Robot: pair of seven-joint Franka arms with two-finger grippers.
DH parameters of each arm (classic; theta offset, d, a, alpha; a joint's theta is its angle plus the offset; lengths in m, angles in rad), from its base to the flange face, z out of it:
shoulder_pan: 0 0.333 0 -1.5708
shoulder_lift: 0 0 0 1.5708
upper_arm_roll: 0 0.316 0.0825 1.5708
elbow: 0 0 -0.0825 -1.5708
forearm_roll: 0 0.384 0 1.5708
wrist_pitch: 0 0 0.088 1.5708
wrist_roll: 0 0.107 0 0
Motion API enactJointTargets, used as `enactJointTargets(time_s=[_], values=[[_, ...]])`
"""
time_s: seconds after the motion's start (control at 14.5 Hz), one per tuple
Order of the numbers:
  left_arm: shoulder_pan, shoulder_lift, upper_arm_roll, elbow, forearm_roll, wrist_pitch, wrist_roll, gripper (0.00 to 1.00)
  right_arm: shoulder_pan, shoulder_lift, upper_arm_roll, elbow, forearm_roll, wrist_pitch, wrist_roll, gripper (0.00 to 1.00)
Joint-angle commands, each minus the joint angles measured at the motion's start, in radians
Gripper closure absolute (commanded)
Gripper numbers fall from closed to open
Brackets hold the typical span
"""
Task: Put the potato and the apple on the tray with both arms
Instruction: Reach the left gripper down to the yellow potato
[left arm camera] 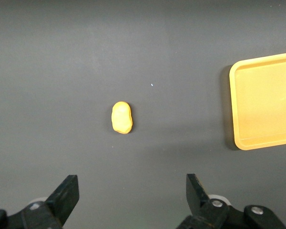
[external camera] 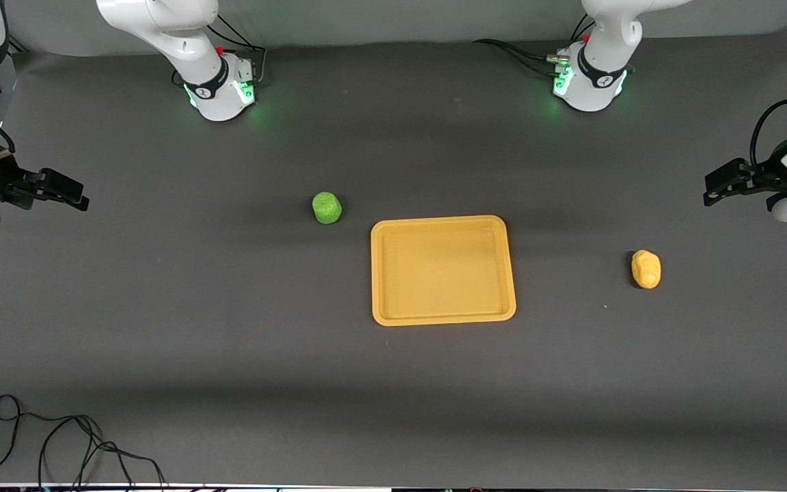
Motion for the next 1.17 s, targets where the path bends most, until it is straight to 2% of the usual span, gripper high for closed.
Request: enactJointTargets(time_s=[0.0, 0.34, 0.69, 0.97, 1.1], values=[[0.003, -0.014, -0.002, 0.0, 0.009, -0.033, -0.036, 0.0, 0.013, -0.013, -0.017, -0.001, 0.02, -0.016, -0.024, 0.0], [0.005, 0.001, -0.002, -0.008, 0.007, 0.001, -0.019, 0.01, 0.013, -0.012, -0.014, 0.003, 0.02, -0.016, -0.022, 0.0], [0.04, 0.039, -0.001, -0.198, 0.009, 0.211, 0.052, 0.0, 0.014, 0.002, -0.008, 0.034, 0.02, -0.01, -0.007, 0.0], [0.068, 0.159, -0.002, -0.242, -0.005, 0.243, 0.131, 0.01, 0.008, 0.013, -0.015, 0.045, 0.02, -0.004, -0.014, 0.0], [0.069, 0.2, -0.001, -0.316, -0.005, 0.354, 0.145, 0.01, 0.011, 0.005, -0.015, 0.043, 0.02, -0.005, -0.024, 0.0]])
